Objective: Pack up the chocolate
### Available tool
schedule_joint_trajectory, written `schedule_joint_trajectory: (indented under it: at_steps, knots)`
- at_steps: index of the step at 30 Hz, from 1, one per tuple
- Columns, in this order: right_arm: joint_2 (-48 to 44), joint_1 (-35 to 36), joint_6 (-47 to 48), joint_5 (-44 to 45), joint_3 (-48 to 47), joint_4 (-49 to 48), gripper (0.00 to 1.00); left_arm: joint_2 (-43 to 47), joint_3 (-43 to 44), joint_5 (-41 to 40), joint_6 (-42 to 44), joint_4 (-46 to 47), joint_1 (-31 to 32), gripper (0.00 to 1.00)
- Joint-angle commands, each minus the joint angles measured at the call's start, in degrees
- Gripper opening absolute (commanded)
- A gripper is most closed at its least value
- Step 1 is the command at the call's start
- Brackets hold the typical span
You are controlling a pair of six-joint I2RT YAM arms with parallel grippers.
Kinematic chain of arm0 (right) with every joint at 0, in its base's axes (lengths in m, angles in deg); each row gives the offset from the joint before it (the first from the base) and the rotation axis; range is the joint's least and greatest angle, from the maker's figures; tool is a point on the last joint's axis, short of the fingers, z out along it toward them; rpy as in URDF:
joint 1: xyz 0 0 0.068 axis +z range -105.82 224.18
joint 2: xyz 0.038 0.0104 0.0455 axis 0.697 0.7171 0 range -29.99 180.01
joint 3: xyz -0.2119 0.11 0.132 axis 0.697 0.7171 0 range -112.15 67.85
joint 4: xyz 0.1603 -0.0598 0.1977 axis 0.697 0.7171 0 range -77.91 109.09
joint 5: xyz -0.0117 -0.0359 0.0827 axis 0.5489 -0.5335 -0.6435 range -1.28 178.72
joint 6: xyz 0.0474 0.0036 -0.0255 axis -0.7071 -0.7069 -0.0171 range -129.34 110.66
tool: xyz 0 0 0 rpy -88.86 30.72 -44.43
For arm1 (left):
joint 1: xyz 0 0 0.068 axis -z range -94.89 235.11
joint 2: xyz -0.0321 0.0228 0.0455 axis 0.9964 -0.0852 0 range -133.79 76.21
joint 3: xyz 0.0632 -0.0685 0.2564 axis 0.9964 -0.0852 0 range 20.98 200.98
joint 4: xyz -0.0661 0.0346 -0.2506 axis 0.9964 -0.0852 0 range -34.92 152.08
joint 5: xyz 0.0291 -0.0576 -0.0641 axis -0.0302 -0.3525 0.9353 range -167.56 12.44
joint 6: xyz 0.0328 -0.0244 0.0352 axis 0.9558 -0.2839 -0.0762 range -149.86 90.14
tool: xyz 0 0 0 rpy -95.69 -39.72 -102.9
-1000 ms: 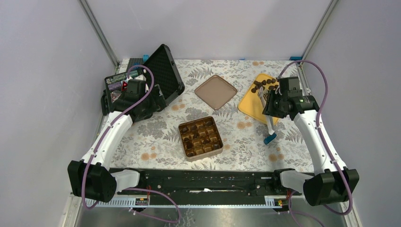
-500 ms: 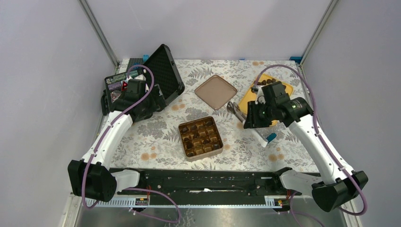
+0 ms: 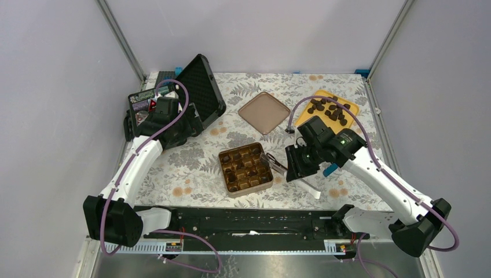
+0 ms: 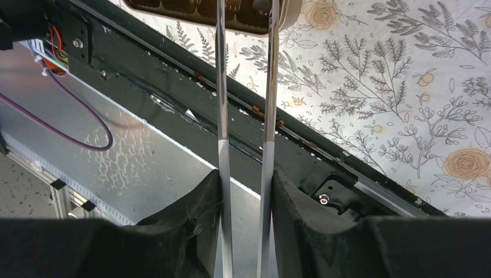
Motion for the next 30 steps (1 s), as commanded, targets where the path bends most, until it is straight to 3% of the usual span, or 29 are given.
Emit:
schedule_joint_trajectory:
  at_steps: [1, 14, 23, 28, 30]
  knots:
    - [0.3, 1.8, -1.7, 0.3, 0.6, -1.1, 0.20, 0.3, 1.7, -1.2, -0.3, 2.2, -0.4, 0.99]
    - [3.1, 2.3, -1.7, 0.7, 2.5, -5.2, 0.29, 0.3, 1.2, -2.2, 0.0, 1.9, -0.4, 0.99]
    - [3.8, 2.4, -1.2, 1.5, 3.2, -5.8, 0.45, -0.4, 1.4, -2.2, -0.2, 1.9, -0.4, 0.99]
    - [4.0, 2.4, -1.0, 1.6, 3.4, -6.2, 0.45, -0.5, 1.4, -2.1, -0.2, 1.9, -0.4, 0.99]
    - [3.9, 2.4, -0.9, 1.8, 3.3, -6.3, 0.41, -0.4, 1.3, -2.1, -0.3, 1.9, -0.4, 0.99]
